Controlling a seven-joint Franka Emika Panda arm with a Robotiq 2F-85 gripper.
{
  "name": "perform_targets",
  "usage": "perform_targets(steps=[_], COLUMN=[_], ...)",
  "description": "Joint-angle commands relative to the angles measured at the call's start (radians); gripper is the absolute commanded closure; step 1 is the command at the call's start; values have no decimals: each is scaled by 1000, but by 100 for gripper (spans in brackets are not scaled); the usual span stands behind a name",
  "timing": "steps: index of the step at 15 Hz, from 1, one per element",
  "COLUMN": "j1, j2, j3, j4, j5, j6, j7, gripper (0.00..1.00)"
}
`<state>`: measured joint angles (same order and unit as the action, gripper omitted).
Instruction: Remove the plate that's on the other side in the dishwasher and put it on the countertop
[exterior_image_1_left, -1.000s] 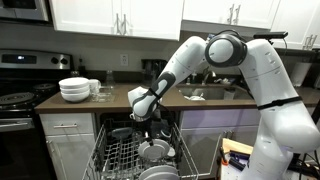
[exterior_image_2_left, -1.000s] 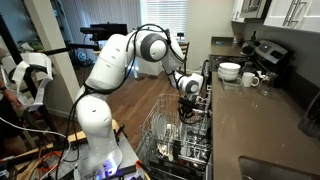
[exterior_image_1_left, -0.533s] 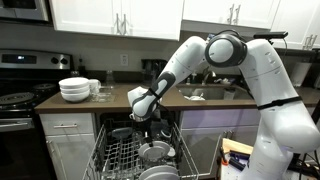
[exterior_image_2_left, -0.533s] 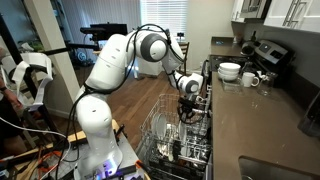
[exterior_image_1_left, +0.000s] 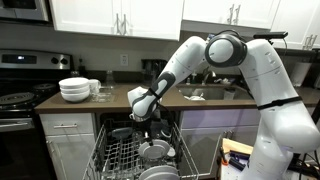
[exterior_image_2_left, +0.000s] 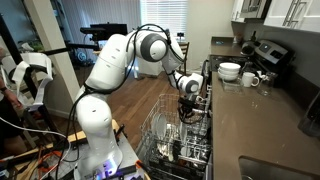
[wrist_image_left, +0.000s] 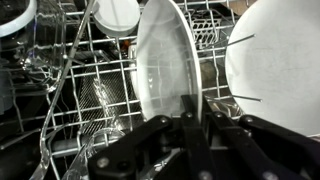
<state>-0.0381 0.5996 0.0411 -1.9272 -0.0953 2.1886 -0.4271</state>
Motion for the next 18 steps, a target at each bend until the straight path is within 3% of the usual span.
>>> perform_targets(steps=[1,8,18], j1=[-23,-64,-23], j2=[-9,-43,-89], j3=[17,58,44], j4=[9,-18,-24], j5=[-1,37,8], j6=[-18,-20,-100], j7=[-28,-112,-46], gripper=[99,98,98])
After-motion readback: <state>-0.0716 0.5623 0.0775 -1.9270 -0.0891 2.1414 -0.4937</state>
